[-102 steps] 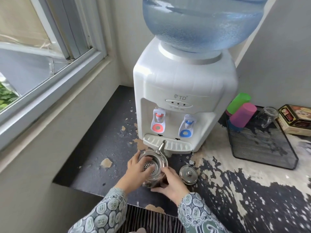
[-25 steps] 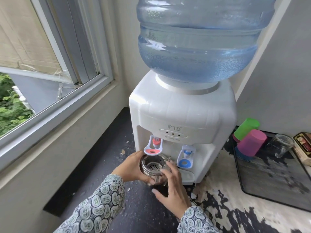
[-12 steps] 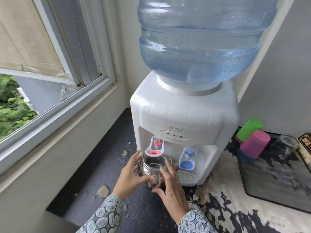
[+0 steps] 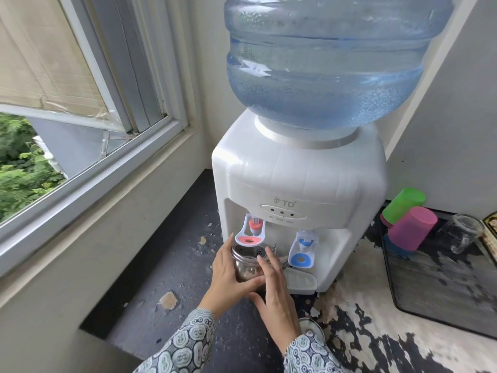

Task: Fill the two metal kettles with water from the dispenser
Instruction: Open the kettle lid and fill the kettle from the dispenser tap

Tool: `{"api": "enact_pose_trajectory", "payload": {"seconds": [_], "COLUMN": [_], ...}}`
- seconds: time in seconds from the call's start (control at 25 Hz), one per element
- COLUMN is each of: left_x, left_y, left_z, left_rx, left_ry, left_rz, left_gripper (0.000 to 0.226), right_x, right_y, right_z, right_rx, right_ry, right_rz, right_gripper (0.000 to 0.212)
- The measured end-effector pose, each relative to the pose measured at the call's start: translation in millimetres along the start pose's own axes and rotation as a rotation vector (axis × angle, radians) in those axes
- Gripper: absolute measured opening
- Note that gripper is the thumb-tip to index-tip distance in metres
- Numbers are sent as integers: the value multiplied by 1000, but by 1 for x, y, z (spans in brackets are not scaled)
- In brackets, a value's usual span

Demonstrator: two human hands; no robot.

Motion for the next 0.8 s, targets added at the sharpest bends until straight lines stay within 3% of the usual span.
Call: {"api": "enact_pose_trajectory", "payload": {"seconds": [0.08,0.2,0.52,0.68,0.8], "left_x": [0,0,1,1,1], "left_y": [-4,-5,-3,-2,-2], "left_z": [0,0,2,2,2], "left_rx": [10,47,67,47,59], "left_ry": [-46,-90,-113,-112,-122], "left_rz": [21,49,100,103,106], "left_gripper": [105,102,97,96,96], "right_x": [-1,-6,-37,-51,-52], "right_y": [-3,-6,8,17,21], "right_z": [0,2,7,33,45], "right_rx": [32,57,-1,102,125], "right_ry": [10,-1,-160,-234,-178], "right_rz": [17,31,70,188,237], "right_gripper": [97,95,45,33,27]}}
Point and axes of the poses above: each hand's wrist, its own z-axis towards the middle knuckle, its own x-axis out of the palm, y = z × x, the point moved 8 cm from there along z, towards the middle knuckle, and after that the axes turned 13 degrees about -y, right-handed, at the moved point
